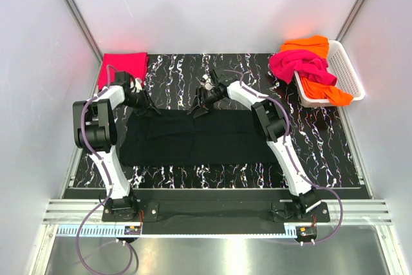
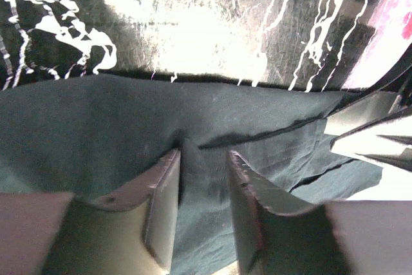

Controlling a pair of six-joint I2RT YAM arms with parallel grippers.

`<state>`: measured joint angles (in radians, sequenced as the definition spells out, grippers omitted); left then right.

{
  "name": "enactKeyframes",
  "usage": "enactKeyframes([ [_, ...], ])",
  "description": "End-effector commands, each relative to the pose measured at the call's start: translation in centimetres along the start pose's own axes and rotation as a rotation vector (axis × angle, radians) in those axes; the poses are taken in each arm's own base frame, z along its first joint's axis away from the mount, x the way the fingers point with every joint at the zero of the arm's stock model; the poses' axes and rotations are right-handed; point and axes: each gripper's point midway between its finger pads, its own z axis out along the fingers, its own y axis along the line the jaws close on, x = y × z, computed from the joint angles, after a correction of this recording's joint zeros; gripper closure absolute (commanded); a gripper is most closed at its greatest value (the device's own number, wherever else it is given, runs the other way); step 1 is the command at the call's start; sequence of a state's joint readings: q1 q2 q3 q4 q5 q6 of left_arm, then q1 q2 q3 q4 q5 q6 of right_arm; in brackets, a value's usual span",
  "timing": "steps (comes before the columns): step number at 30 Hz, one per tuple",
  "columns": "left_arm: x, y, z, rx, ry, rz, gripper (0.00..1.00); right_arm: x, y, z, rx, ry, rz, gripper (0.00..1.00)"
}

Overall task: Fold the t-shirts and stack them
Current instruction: Fold the tshirt

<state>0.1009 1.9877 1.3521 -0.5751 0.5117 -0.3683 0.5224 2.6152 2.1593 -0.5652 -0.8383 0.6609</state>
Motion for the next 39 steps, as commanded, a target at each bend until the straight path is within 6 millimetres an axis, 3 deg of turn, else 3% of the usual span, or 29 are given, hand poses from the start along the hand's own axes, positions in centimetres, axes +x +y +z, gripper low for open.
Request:
enactKeyframes([
  [1, -1.8, -2.0, -0.3, 0.079, -0.033, 0.023, 0.66, -0.9, 0.7, 0.3, -0.027, -0.013, -0.009, 0.53],
  [2, -1.8, -2.0, -0.3, 0.08, -0.036, 0.027, 0.73, -1.0, 0.6, 0.4, -0.023, -0.017, -0.006, 0.54],
  [6, -2.0, -2.3, -0.9, 0.078, -0.06, 0.041, 0.85, -1.4, 0.9, 0.2, -0.024, -0.028, -0.005, 0.67],
  [13, -1.9, -3.4, -3.2, 0.093, -0.132, 0.069, 0.94, -0.9, 1.1, -0.6, 0.006, -0.049, -0.019, 1.0],
  [19, -1.4, -3.4, -3.8, 0.089, -0.158, 0.046, 0.95, -0.6, 2.1, -2.2, 0.027, -0.092, -0.044, 1.0],
  [28, -1.7, -2.2, -3.1, 0.052, -0.16, 0.014, 0.93, -0.6, 2.3, -2.2, 0.008, -0.105, -0.041, 1.0],
  [39, -2.6, -2.4, -3.5, 0.068, -0.234, 0.026, 0.92, -0.3, 3.4, -3.1, -0.021, -0.129, -0.079, 1.0],
])
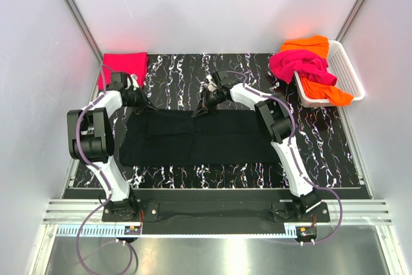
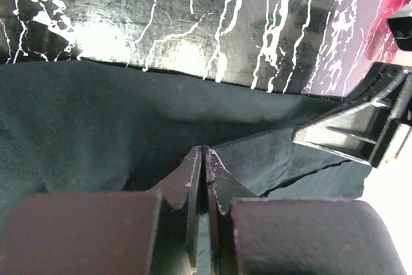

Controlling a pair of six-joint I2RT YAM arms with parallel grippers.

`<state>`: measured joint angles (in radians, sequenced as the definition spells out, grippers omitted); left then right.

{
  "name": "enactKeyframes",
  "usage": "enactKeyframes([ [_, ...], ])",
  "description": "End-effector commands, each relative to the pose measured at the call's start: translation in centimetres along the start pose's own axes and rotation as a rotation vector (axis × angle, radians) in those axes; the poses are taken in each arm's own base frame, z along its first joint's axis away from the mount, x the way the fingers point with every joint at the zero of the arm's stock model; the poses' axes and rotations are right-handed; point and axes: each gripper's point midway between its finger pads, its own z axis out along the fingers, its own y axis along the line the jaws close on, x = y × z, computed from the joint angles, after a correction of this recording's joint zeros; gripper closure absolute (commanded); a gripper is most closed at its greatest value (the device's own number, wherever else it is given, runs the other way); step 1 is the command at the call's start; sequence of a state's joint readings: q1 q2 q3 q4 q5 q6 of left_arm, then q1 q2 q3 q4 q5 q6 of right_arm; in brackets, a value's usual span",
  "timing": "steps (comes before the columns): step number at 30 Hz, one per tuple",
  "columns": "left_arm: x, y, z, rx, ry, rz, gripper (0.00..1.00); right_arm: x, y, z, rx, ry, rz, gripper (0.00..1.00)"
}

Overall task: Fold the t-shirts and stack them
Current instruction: Fold the tshirt

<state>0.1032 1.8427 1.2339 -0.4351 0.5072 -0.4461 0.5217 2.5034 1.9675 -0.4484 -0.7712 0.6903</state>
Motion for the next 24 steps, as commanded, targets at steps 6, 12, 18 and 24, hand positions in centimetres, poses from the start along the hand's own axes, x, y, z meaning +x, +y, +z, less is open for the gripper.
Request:
enactKeyframes([
  [6, -1.8, 2.6, 0.5, -0.117, -0.094, 0.036, 0.84, -1.6, 3.7, -1.9, -0.056, -0.083, -0.082, 1.0],
  [12, -2.2, 5.1, -2.2, -0.33, -0.127, 0.087, 0.59, -1.2, 2.1, -2.1, -0.015, -0.065, -0.076, 0.72],
  [18, -0.2, 0.7, -5.6, -0.199, -0.156, 0.101, 0.54, 0.3, 2.2, -4.4, 0.059, -0.057, -0.127, 0.62],
  [24, 3.8, -2.2, -3.3, -0.02, 0.002, 0.096, 0.58, -0.7, 4.2, -5.4, 0.076, -0.083, -0.207, 0.57],
])
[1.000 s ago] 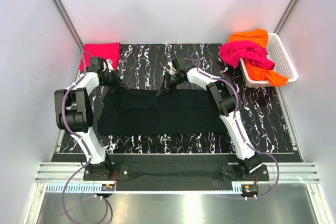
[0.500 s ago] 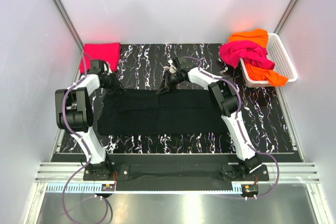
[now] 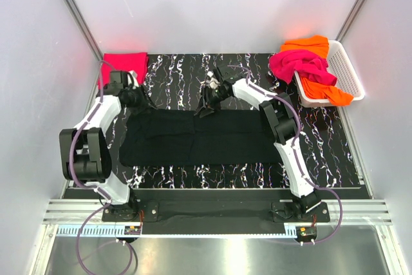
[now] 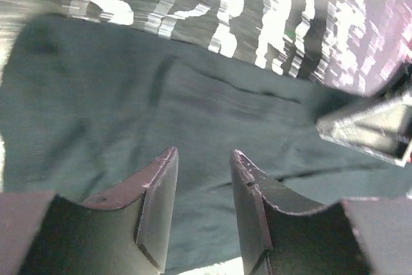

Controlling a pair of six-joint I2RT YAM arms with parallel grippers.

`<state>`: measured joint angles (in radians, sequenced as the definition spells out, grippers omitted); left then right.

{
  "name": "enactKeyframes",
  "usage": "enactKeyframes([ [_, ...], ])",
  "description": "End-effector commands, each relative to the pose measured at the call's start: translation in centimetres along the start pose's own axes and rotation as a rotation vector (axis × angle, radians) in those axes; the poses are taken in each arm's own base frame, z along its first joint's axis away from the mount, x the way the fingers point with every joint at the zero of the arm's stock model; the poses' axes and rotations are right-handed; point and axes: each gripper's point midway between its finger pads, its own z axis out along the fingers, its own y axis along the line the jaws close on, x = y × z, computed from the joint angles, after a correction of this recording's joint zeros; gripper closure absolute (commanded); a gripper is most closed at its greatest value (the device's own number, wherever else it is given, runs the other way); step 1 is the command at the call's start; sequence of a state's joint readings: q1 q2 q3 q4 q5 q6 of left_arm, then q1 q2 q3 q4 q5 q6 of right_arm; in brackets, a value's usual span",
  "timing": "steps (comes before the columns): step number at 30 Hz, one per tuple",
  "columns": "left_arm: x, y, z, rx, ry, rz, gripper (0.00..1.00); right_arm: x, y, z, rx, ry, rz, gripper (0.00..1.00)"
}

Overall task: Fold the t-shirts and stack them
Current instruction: Fold the tshirt

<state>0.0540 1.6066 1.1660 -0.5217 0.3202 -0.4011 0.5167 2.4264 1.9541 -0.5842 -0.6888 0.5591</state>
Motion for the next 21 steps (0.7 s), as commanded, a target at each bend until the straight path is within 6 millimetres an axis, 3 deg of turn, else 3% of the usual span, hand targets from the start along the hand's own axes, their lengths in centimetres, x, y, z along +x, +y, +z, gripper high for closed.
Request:
enactKeyframes([
  [1, 3.3, -1.8, 1.9, 0.139, 0.127, -0.021, 0.58, -2.1, 4.9, -3.1, -0.056, -0.068, -0.134, 0.56],
  [3, 4.2, -2.9, 3.3, 0.236, 0.194, -0.067, 0.59, -2.2, 6.2, -2.6, -0.108, -0.047, -0.119, 0.58],
  [5, 3.8, -3.6, 4.4, 0.274, 0.199, -0.078, 0.62, -1.9, 8.1, -1.1, -0.181, 0.001, -0.129, 0.62],
  [8, 3.5, -3.1, 6.3, 0.263, 0.197, -0.098, 0.63, -1.5, 10.7, 1.0, -0.283, 0.056, -0.092, 0.7],
  [9, 3.8, -2.5, 7.3, 0.245, 0.209, -0.108, 0.63, -1.1, 9.9, 2.6, -0.283, 0.085, -0.065, 0.78],
  [11, 3.4, -2.3, 7.9, 0.24, 0.21, -0.132, 0.64, -0.9, 11.1, 3.3, -0.314, 0.103, -0.07, 0.82],
  [15, 3.3, -1.1, 8.6, 0.193, 0.213, -0.156, 0.63, 0.0, 8.9, 5.4, -0.281, 0.136, -0.015, 0.87],
  [16, 4.2, -0.5, 8.5, 0.165, 0.25, -0.172, 0.62, 0.3, 7.8, 6.1, -0.256, 0.139, 0.002, 0.88],
  [21, 6.1, 1.6, 6.7, 0.1, 0.265, -0.184, 0.6, 0.7, 4.6, 7.1, -0.19, 0.137, 0.037, 0.9],
])
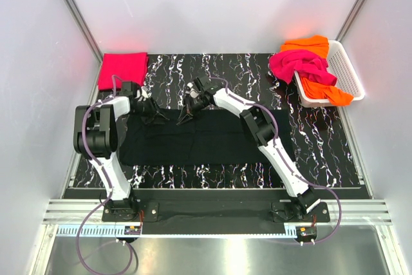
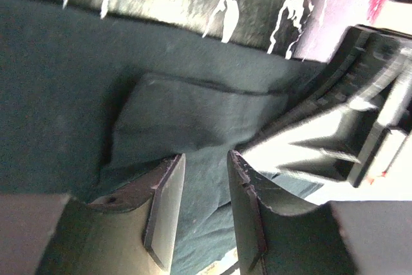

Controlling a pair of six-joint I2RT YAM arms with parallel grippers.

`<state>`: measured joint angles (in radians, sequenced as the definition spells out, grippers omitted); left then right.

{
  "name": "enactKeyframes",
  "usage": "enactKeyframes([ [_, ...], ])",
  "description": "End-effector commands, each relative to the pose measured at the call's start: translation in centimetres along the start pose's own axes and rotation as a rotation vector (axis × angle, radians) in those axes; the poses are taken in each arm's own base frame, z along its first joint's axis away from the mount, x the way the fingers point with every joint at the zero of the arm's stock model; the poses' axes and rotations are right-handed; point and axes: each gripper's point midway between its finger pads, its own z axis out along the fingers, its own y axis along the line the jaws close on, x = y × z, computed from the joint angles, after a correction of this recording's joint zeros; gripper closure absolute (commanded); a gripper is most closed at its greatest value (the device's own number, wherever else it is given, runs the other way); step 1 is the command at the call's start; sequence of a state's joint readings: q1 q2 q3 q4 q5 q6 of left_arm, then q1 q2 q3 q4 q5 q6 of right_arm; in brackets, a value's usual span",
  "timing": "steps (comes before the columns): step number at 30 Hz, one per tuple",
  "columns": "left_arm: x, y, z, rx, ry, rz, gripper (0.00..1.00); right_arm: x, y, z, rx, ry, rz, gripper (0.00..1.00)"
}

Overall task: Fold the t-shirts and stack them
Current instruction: Fold the tshirt

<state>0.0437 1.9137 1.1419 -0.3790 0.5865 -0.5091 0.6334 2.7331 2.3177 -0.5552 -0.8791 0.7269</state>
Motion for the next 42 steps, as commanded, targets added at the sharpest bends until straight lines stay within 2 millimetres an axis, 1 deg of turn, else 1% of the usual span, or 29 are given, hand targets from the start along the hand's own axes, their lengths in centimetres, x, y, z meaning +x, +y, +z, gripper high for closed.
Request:
enactKeyframes([
  [1, 0.9, 2.0, -1.7, -0.079, -0.013, -0.015, 0.59, -1.0, -0.8, -1.1, 0.01, -0.035, 0.013, 0.9],
  [3, 0.5, 1.6, -3.0, -0.091, -0.042, 0.031, 0.59, -1.3, -1.4, -1.5, 0.019, -0.045, 0.027, 0.9],
  [6, -0.6, -0.6, -5.4, -0.072, -0.089, 0.095, 0.57, -1.3, -0.7, -2.7, 0.011, -0.051, 0.004, 0.87],
  [8, -1.3, -2.1, -6.6, -0.044, -0.124, 0.122, 0.55, -1.0, 1.1, -4.2, -0.008, -0.057, -0.017, 0.83],
  [10, -2.0, -2.9, -7.3, -0.032, -0.152, 0.119, 0.55, -0.8, 3.3, -6.0, -0.035, -0.071, -0.031, 0.73],
  [12, -2.5, -2.8, -7.1, -0.028, -0.154, 0.11, 0.56, -0.8, 4.4, -7.5, -0.044, -0.087, -0.044, 0.66],
  [13, -2.9, -2.1, -6.7, -0.035, -0.148, 0.094, 0.57, -0.4, 4.9, -8.7, -0.047, -0.097, -0.043, 0.64],
  [14, -3.0, -1.5, -6.3, -0.042, -0.137, 0.076, 0.58, -0.8, 4.7, -10.0, -0.05, -0.117, -0.033, 0.64],
  [15, -3.5, -0.9, -6.2, -0.049, -0.143, 0.063, 0.6, -0.8, 5.5, -11.6, -0.06, -0.139, -0.044, 0.62],
  [16, -3.6, 0.3, -5.4, -0.075, -0.127, 0.053, 0.6, -0.4, 4.2, -12.1, -0.043, -0.137, -0.01, 0.62],
  [17, -3.7, 1.3, -5.1, -0.1, -0.125, 0.04, 0.6, -0.9, 3.3, -13.8, -0.037, -0.167, 0.0, 0.62],
  [18, -3.8, 2.8, -5.0, -0.122, -0.121, 0.01, 0.61, -0.7, 3.9, -15.6, -0.036, -0.196, -0.012, 0.62],
  [19, -3.7, 4.4, -4.5, -0.149, -0.104, -0.021, 0.62, -0.2, 1.7, -16.0, 0.0, -0.203, 0.034, 0.61],
  [20, -3.8, 5.3, -4.6, -0.159, -0.106, -0.036, 0.62, -0.1, 0.9, -17.2, 0.014, -0.225, 0.044, 0.61],
  [21, -3.9, 6.3, -4.6, -0.177, -0.107, -0.051, 0.62, -0.3, 0.6, -19.7, 0.02, -0.274, 0.032, 0.61],
  [22, -4.2, 7.5, -5.0, -0.196, -0.117, -0.063, 0.62, 0.7, -1.9, -20.1, 0.058, -0.274, 0.081, 0.61],
  [23, -4.4, 9.1, -4.9, -0.248, -0.114, -0.047, 0.62, 1.1, -3.0, -21.1, 0.077, -0.292, 0.08, 0.61],
  [24, -3.8, 9.8, -4.9, -0.271, -0.085, -0.057, 0.62, 1.2, -3.5, -23.5, 0.088, -0.343, 0.087, 0.61],
  [25, -4.5, 10.2, -5.2, -0.276, -0.092, -0.053, 0.62, 2.4, -5.8, -23.7, 0.131, -0.342, 0.131, 0.61],
  [26, -4.5, 10.2, -5.3, -0.276, -0.09, -0.055, 0.62, 3.2, -6.9, -24.4, 0.158, -0.346, 0.133, 0.6],
  [27, -4.6, 10.3, -5.5, -0.282, -0.096, -0.055, 0.62, 3.7, -7.1, -25.6, 0.18, -0.369, 0.124, 0.61],
  [28, -4.8, 10.1, -5.7, -0.286, -0.108, -0.046, 0.62, 4.4, -9.1, -26.4, 0.242, -0.387, 0.155, 0.6],
  [29, -4.9, 10.1, -5.9, -0.296, -0.116, -0.041, 0.62, 5.3, -10.0, -26.9, 0.292, -0.378, 0.151, 0.6],
  [32, -5.7, 10.4, -7.7, -0.368, -0.149, -0.02, 0.62, 6.7, -12.0, -28.5, 0.425, -0.393, 0.145, 0.58],
  [34, -5.8, 8.9, -8.7, -0.343, -0.175, -0.018, 0.62, 7.1, -12.8, -29.5, 0.487, -0.411, 0.155, 0.58],
  [35, -5.8, 7.6, -9.4, -0.307, -0.193, -0.012, 0.61, 7.1, -13.2, -29.8, 0.503, -0.415, 0.155, 0.58],
  [38, -5.3, 4.3, -9.8, -0.247, -0.217, 0.005, 0.6, 6.8, -14.5, -30.9, 0.564, -0.449, 0.194, 0.58],
  [39, -5.4, 3.4, -9.8, -0.236, -0.226, 0.021, 0.6, 6.6, -15.1, -31.1, 0.581, -0.453, 0.209, 0.61],
  [42, -6.5, 2.3, -10.2, -0.233, -0.259, 0.023, 0.6, 6.1, -16.4, -31.6, 0.633, -0.456, 0.224, 0.64],
])
